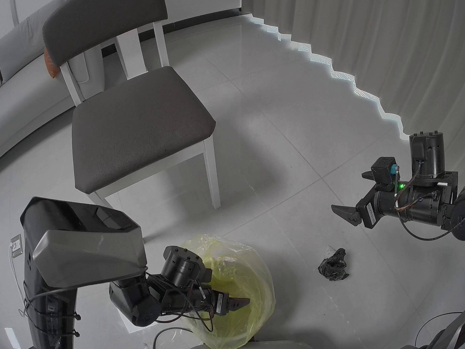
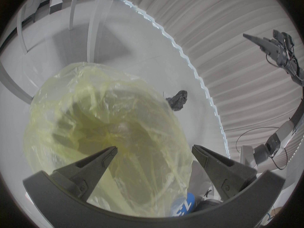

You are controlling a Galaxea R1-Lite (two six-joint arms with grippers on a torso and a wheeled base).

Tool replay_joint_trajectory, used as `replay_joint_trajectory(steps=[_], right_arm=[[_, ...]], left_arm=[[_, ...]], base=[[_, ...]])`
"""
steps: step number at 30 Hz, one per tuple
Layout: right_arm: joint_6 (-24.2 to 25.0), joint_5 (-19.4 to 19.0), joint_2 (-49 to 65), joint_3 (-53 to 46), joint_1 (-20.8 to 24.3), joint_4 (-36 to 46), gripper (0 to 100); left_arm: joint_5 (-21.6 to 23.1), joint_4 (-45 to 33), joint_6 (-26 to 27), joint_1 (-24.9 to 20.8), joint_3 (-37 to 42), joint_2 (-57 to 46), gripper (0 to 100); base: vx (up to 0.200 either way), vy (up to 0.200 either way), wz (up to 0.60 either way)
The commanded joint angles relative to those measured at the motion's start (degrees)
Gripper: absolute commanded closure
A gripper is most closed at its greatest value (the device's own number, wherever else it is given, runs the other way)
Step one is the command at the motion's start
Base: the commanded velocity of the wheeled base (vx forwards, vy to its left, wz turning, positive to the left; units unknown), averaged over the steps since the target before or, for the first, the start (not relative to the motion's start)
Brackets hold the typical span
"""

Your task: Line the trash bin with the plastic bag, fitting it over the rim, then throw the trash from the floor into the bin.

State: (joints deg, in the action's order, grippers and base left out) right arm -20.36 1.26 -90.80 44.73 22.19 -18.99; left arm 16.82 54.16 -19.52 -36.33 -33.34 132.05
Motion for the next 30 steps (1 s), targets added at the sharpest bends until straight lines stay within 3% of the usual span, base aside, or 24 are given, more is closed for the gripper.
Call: replay_joint_trajectory(steps=[1,7,12,17,26,30], right_arm=[[-0.03,-0.11,0.80,0.01,-0.74,0.10,0],[-0.03,-0.11,0.71,0.10,-0.92,0.10,0],[-0.03,-0.11,0.88,-0.34,-0.83,0.10,0],[-0.12,-0.11,0.97,-0.34,-0.83,0.10,0],[-0.21,-0.11,1.41,0.18,-0.39,0.36,0],[-0.12,0.06,4.14,0.36,-0.39,0.62,0]], left_arm=[[-0.12,-2.57,1.32,-0.94,2.14,-1.79,0],[-1.62,-1.87,6.51,-2.08,6.89,-1.36,0],[-5.49,-1.78,9.50,-2.08,10.93,-1.44,0],[-5.66,-1.08,11.17,-1.90,14.36,-2.15,0],[-5.05,8.85,10.99,-1.03,26.05,-6.01,0],[-4.96,18.35,10.29,2.23,30.70,-11.99,0]], base=[[0.000,0.000,0.00],[0.000,0.000,0.00],[0.000,0.000,0.00],[0.000,0.000,0.00],[0.000,0.000,0.00],[0.000,0.000,0.00]])
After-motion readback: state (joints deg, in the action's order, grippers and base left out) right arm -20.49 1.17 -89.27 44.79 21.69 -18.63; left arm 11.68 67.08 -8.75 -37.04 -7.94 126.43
